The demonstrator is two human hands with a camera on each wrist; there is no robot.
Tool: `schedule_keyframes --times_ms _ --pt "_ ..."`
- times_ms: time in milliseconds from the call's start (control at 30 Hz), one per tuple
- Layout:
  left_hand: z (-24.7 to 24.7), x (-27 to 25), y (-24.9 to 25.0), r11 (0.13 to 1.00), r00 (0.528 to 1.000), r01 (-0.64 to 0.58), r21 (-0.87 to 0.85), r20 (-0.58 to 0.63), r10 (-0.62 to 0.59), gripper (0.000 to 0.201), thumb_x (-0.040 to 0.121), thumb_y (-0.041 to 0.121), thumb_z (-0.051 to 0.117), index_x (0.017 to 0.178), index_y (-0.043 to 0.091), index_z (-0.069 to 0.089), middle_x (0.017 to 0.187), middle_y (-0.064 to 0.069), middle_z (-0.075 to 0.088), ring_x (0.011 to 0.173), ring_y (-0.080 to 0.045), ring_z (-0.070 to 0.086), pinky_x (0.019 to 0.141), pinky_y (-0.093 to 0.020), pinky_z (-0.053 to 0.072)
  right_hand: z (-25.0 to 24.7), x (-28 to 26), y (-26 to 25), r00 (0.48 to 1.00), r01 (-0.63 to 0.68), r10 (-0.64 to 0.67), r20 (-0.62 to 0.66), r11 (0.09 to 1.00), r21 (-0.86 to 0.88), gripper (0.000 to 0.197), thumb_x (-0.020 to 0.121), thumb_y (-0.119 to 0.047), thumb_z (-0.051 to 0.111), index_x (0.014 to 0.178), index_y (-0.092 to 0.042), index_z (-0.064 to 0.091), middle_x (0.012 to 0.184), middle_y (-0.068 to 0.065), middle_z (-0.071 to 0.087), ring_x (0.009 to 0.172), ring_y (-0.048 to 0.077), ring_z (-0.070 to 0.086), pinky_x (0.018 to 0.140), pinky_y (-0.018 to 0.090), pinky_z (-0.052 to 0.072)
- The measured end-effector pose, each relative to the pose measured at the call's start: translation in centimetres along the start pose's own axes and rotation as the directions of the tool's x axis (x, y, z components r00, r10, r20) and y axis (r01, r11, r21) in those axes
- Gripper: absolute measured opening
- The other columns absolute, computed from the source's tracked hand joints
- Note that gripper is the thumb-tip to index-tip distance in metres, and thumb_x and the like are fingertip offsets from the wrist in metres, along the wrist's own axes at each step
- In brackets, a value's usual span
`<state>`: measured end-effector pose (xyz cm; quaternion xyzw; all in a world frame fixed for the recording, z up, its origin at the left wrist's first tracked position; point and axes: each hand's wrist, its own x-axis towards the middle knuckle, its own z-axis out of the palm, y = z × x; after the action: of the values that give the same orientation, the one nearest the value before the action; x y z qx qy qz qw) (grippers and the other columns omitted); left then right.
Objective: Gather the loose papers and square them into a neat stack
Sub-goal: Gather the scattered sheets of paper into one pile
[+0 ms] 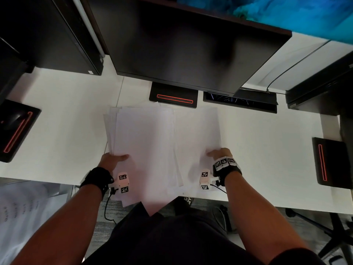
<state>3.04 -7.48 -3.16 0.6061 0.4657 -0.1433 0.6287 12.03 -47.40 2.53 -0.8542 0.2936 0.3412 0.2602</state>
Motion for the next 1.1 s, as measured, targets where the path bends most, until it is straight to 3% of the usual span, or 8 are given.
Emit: schedule_keyframes --times_ms 167,300,433,700,767,867,1000,1100 --pt "-0.2 -0.3 -0.1 1.000 0.999 0.026 0.017 -0.018 -0.026 0.044 0.077 -0.004 0.082 0.118 -0.009 0.067 0.110 -0.025 0.070 0.087 -0.033 0.069 0.088 -0.044 0.055 0.2 0.5 -0.1 0.997 -0.005 0.008 -0.071 0.999 0.043 0.038 0.084 -0.018 0.077 0.119 -0.006 0.068 0.120 0.015 0.071 0.088 0.028 0.059 0.075 0.029 0.043" --pt "-0.5 -0.3 -0.1 0.998 0.997 0.050 0.029 -0.053 -0.049 0.045 0.072 -0.001 0.087 0.113 -0.009 0.069 0.112 -0.030 0.072 0.101 -0.044 0.071 0.097 -0.058 0.055 -1.5 -0.1 1.8 0.986 0.011 -0.019 -0.164 0.999 -0.050 0.035 0.085 -0.021 0.075 0.116 -0.006 0.070 0.115 0.018 0.072 0.108 0.036 0.068 0.083 0.034 0.051" --pt "-0.5 -0.5 0.0 0.998 0.998 0.051 0.043 -0.024 -0.050 0.042 0.074 -0.001 0.086 0.112 -0.008 0.070 0.108 -0.027 0.073 0.095 -0.040 0.071 0.095 -0.052 0.056 -5.7 -1.5 4.0 0.944 0.107 -0.127 -0.305 0.991 -0.082 0.036 0.085 -0.022 0.076 0.112 0.000 0.070 0.116 0.026 0.071 0.109 0.043 0.067 0.088 0.042 0.053" --pt "-0.3 -1.5 0.4 0.998 0.998 0.051 0.022 0.026 -0.051 0.039 0.079 0.001 0.082 0.115 -0.009 0.071 0.098 -0.021 0.074 0.083 -0.032 0.070 0.082 -0.040 0.059 -9.9 -7.1 2.8 0.896 0.418 -0.285 -0.341 0.802 0.427 0.029 0.077 -0.017 0.085 0.101 -0.008 0.073 0.097 0.011 0.077 0.086 0.027 0.073 0.079 0.043 0.060" --pt "-0.2 -1.3 0.5 0.998 0.998 0.053 0.023 0.027 -0.054 0.037 0.084 0.014 0.081 0.116 -0.003 0.072 0.092 -0.014 0.074 0.078 -0.028 0.069 0.070 -0.030 0.056 -7.4 -8.0 -0.1 0.902 0.430 -0.338 -0.269 0.764 0.481 0.022 0.078 -0.008 0.084 0.097 -0.010 0.072 0.092 0.012 0.076 0.077 0.023 0.069 0.074 0.040 0.057" --pt "-0.3 -1.3 0.7 0.996 0.996 0.083 -0.033 0.018 -0.083 0.060 0.087 0.059 0.070 0.120 0.009 0.067 0.098 -0.009 0.073 0.088 -0.028 0.070 0.087 -0.037 0.055 -1.4 -7.1 -3.9 0.910 0.406 -0.386 -0.152 0.750 0.522 0.031 0.068 -0.014 0.089 0.095 -0.009 0.075 0.095 0.013 0.078 0.079 0.021 0.070 0.079 0.045 0.062" --pt "-1.4 0.9 -0.5 0.962 0.979 0.200 -0.189 0.078 -0.188 0.110 0.054 0.102 0.053 0.137 0.032 0.061 0.128 -0.010 0.071 0.118 -0.036 0.066 0.102 -0.052 0.052 6.3 -4.7 -6.8 0.914 0.403 -0.404 -0.043 0.886 0.230 0.051 0.075 -0.023 0.086 0.121 -0.009 0.071 0.117 0.014 0.075 0.102 0.024 0.070 0.090 0.035 0.057" --pt "-0.7 -0.9 0.9 0.988 0.987 0.142 -0.063 0.083 -0.137 0.085 0.067 0.091 0.061 0.114 0.021 0.069 0.083 -0.003 0.073 0.081 -0.027 0.066 0.080 -0.038 0.055 10.0 -4.3 -7.6 0.945 0.322 -0.325 0.038 0.943 0.083 0.068 0.083 -0.032 0.080 0.142 -0.018 0.050 0.136 0.009 0.064 0.125 0.028 0.061 0.104 0.034 0.049"
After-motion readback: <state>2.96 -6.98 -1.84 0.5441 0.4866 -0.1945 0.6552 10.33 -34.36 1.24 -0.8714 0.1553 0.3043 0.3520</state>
